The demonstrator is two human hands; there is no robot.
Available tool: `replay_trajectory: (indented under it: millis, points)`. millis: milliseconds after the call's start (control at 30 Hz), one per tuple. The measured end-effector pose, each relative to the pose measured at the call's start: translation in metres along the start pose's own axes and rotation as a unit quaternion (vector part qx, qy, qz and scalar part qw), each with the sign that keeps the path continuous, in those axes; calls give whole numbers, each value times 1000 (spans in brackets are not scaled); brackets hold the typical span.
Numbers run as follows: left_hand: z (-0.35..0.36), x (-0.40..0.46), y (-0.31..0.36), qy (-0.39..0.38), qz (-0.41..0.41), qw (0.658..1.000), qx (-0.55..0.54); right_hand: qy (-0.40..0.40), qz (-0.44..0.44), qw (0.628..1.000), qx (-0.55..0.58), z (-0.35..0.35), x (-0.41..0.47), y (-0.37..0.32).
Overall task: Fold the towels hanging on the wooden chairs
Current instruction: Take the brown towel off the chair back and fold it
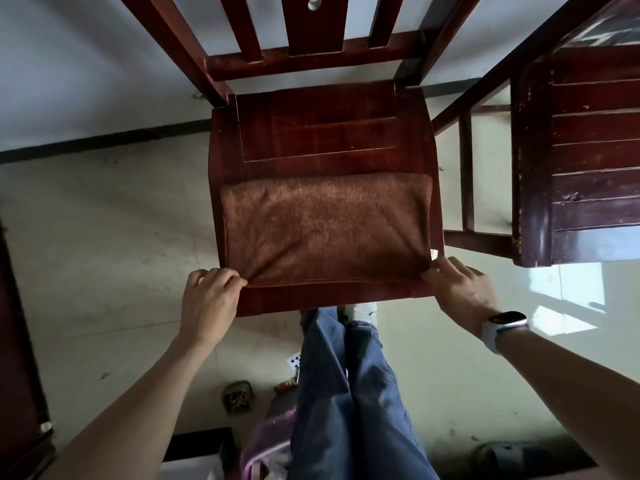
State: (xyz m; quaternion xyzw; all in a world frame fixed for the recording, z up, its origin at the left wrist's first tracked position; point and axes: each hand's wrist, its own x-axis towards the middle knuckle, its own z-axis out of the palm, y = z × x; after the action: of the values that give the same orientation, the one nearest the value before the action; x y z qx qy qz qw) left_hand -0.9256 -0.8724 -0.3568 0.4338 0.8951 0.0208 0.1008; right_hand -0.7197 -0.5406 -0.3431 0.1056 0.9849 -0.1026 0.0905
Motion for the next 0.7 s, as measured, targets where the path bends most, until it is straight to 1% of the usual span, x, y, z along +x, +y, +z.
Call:
replay_trajectory:
  millis: [100,200,267,367,433,500,600,700]
  points:
    - [5,-1,1,-11,7,1000,29,-12,-13,1000,-17,8,-1,-3]
    - [0,-4,5,-23,8,999,32,-10,3,1000,-24,5,-6,-7]
    - [-7,1,12,-20,-8,1000,5,10,18,1000,-8,1,-4,-16]
    - [-9,24,37,10,-19,998,-52,51,2,999,12,4,17,-43]
    - [-2,45,56,23,-4,996,-87,51,-11,999,7,15,44,-64]
    - [11,67,68,15,4,995,-99,49,-4,999,7,30,75,-81]
    - [28,87,74,-22,-10,997,-68,37,19,999,3,45,106,-97]
    - [49,85,67,-41,-32,999,-13,25,25,999,0,64,110,-96]
